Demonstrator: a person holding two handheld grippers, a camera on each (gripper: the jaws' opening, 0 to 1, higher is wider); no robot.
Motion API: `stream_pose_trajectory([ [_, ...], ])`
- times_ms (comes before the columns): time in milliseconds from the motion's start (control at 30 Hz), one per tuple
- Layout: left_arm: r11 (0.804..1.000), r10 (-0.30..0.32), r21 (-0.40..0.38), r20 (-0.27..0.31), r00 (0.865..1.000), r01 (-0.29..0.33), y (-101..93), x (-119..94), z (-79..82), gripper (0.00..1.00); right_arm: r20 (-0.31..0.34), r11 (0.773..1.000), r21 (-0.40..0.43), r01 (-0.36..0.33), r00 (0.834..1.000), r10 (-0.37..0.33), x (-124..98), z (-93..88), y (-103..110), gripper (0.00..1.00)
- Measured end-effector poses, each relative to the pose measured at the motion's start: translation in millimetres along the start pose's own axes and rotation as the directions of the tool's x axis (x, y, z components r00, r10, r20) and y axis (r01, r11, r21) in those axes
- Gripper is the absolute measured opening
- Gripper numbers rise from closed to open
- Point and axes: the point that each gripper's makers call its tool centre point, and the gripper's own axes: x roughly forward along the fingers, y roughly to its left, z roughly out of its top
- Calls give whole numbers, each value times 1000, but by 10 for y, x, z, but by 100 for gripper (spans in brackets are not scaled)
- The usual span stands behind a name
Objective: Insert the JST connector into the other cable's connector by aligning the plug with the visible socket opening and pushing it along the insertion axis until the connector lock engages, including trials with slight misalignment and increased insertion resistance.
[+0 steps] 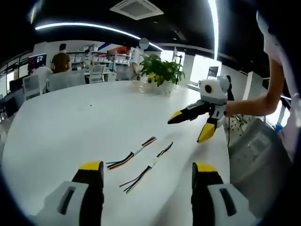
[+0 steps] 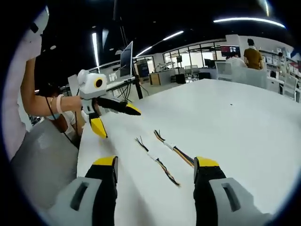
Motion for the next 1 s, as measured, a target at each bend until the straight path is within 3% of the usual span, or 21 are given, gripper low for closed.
stream_pose_trajectory([
  [233,1000,11,-22,-12,1000,-11,-132,-103,-28,78,18,998,16,66,998,-66,-146,24,74,68],
  [300,998,31,-57,-63,998,-34,-135,-134,-94,80,19,996,39,80,997,-81,-184,33,86,69],
  [433,998,44,-52,-56,997,-47,-172,-176,-57,81,44,990,49,131,990,-133,-275,101,77,69],
  [767,993,81,-79,-41,996,-84,-265,-299,56,81,91,979,87,184,977,-191,-487,253,178,70],
  [900,990,104,-95,-32,994,-107,-291,-344,78,80,65,968,66,243,967,-247,-542,210,172,71],
  [1000,980,134,-141,-73,988,-144,-267,-385,11,76,67,963,77,260,962,-265,-577,178,173,71],
])
